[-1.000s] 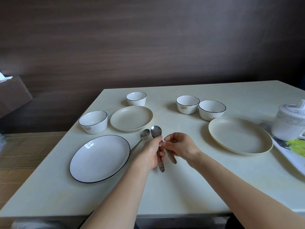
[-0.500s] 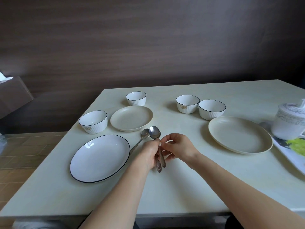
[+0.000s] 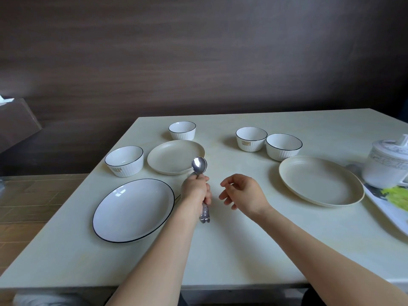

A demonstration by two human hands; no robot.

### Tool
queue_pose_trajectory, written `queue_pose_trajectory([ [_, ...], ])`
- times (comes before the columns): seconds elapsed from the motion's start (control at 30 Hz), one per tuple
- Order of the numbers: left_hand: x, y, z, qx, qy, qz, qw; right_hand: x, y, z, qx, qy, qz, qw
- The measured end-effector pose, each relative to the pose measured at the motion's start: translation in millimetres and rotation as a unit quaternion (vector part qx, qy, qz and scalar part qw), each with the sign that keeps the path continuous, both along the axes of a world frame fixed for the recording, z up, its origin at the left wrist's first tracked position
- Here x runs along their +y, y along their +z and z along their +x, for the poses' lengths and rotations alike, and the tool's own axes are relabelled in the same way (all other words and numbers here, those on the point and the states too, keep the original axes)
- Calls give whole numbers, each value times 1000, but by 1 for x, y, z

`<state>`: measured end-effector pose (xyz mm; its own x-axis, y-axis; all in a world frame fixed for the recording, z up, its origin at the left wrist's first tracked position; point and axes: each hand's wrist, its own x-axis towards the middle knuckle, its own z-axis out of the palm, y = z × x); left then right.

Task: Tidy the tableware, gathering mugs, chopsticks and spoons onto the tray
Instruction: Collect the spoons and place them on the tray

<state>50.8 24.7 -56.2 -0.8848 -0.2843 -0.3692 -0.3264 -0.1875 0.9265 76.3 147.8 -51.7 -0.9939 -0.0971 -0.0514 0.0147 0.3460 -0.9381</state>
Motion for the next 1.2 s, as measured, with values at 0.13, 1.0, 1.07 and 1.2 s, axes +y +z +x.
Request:
queue_pose_trajectory([
  [0.13, -8, 6, -2, -12, 12, -23, 1000, -2, -13, -4, 57, 47, 192, 979],
  [1.0, -24, 7, -5, -9, 101, 15, 995, -60, -40, -10, 211, 254, 416, 848],
  [1.07, -25, 9, -4, -8, 101, 15, 995, -67, -37, -9, 209, 266, 401, 851],
  [1.2, -28, 10, -2, -16, 96, 31, 995, -71, -35, -9, 215, 272, 394, 851],
])
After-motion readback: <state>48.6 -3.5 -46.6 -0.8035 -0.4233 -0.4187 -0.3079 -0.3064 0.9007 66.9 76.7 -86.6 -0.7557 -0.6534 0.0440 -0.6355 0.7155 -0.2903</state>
